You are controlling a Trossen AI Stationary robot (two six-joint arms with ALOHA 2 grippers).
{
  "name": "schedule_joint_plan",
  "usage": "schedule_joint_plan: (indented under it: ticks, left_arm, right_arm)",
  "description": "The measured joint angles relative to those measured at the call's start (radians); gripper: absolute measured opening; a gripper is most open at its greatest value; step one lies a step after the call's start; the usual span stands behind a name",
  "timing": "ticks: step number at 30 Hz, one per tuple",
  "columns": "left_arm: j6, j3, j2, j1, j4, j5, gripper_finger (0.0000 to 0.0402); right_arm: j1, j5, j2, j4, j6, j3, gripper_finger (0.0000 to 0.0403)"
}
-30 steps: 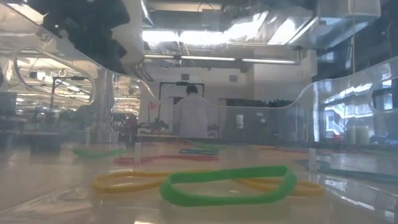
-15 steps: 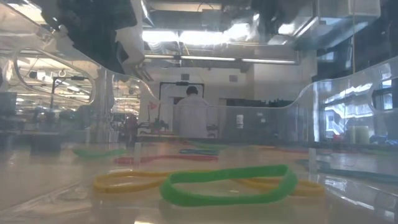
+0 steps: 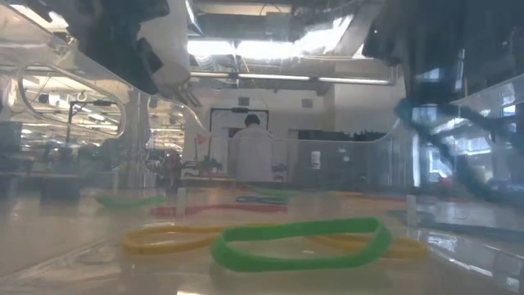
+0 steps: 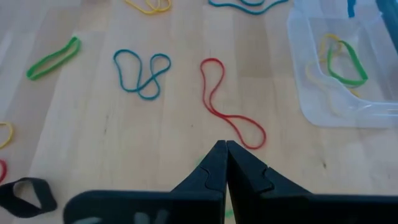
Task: Pick and place rubber bands into bin
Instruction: Put the blue rubber band into the transparent bin, then put the black rubber band into the transparent bin
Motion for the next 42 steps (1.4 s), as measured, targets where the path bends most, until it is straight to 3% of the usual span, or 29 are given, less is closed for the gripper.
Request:
schedule_joint_plan:
  ticks: [13,17,21,25,33,37,42]
  left_arm:
    - [-0.019,0.000,0.000,-0.010,0.001,-0.009,0.0003]
    - [-0.075,0.000,0.000,-0.007,0.001,0.003,0.0003]
    - [-0.087,0.000,0.000,-0.007,-0.005,0.012,0.0003]
    - [-0.086,0.000,0.000,-0.005,-0.008,0.014,0.0003]
    - [-0.086,0.001,0.000,0.032,-0.053,0.065,0.0005]
    - [-0.085,0.041,0.000,0.083,-0.271,0.156,0.0021]
    - [-0.062,0.070,-0.001,0.141,-0.495,0.187,0.0069]
  right_arm:
    - [0.017,0.001,-0.018,-0.061,0.022,0.000,0.0114]
    - [0.048,0.082,-0.066,-0.069,-0.036,0.000,0.0100]
    - [0.077,0.202,-0.155,-0.098,-0.082,-0.040,0.0055]
    - [0.076,0.230,-0.321,-0.012,-0.056,-0.237,0.0008]
    - [0.043,0.234,-0.782,0.376,0.085,-0.786,0.0004]
    - [0.011,0.237,-0.967,0.496,0.180,-0.960,0.0008]
    - [-0.044,0.237,-1.111,0.554,0.192,-1.070,0.0005]
